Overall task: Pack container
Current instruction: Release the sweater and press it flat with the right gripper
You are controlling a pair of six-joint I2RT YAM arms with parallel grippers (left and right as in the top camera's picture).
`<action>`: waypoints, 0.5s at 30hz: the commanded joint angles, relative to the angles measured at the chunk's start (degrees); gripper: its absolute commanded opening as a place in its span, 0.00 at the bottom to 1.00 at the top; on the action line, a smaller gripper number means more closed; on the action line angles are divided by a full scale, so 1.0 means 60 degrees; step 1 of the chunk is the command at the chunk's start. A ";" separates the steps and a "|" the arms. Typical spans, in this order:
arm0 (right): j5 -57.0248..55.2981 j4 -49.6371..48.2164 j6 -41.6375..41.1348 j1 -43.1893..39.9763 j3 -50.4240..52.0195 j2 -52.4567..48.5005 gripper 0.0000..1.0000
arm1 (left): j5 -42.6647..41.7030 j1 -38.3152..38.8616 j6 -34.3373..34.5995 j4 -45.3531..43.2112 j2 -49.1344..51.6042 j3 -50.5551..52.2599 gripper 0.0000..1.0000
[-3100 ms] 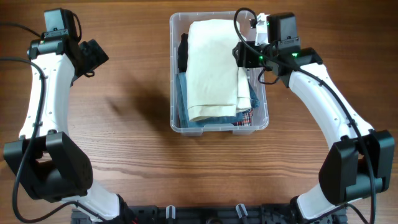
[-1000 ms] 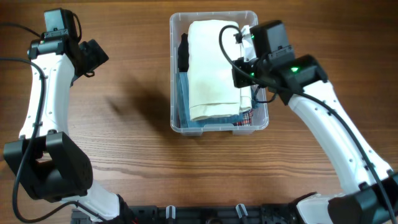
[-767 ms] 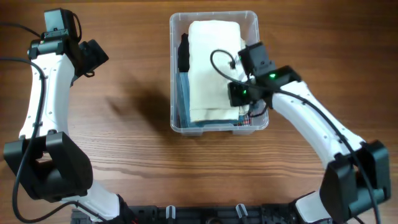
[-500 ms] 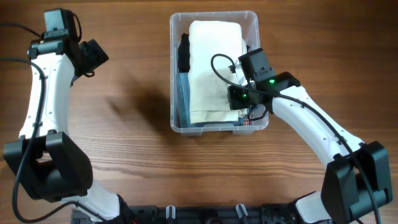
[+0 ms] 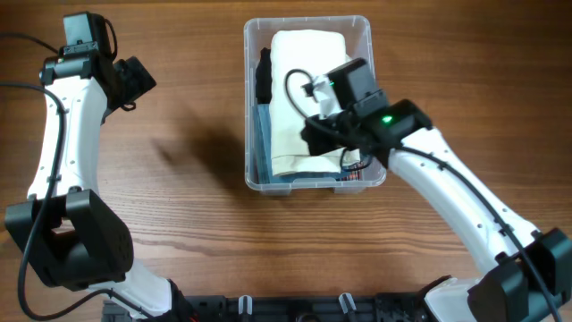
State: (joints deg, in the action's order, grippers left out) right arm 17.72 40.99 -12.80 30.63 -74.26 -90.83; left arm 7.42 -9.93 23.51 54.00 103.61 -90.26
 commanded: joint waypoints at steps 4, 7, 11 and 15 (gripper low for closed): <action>-0.1581 -0.0317 -0.0801 0.0656 0.0685 -0.0911 0.04 | -0.0051 -0.0076 0.0160 -0.0025 0.0040 0.0058 1.00; -0.1672 -0.0459 -0.0885 0.0652 0.0903 -0.1457 0.05 | -0.0051 -0.0076 0.0160 -0.0025 0.0040 0.0058 1.00; -0.1388 -0.0630 -0.0867 0.0652 0.0954 -0.1989 0.06 | -0.0051 -0.0076 0.0160 -0.0025 0.0040 0.0062 1.00; -0.0645 -0.0594 -0.0612 0.0648 0.0393 -0.1537 0.06 | -0.0051 -0.0076 0.0160 -0.0025 0.0040 0.0062 1.00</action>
State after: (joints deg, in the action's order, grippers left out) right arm 12.05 37.39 -16.91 34.68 -69.76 -100.29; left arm 7.40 -9.93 23.51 54.00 103.61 -90.26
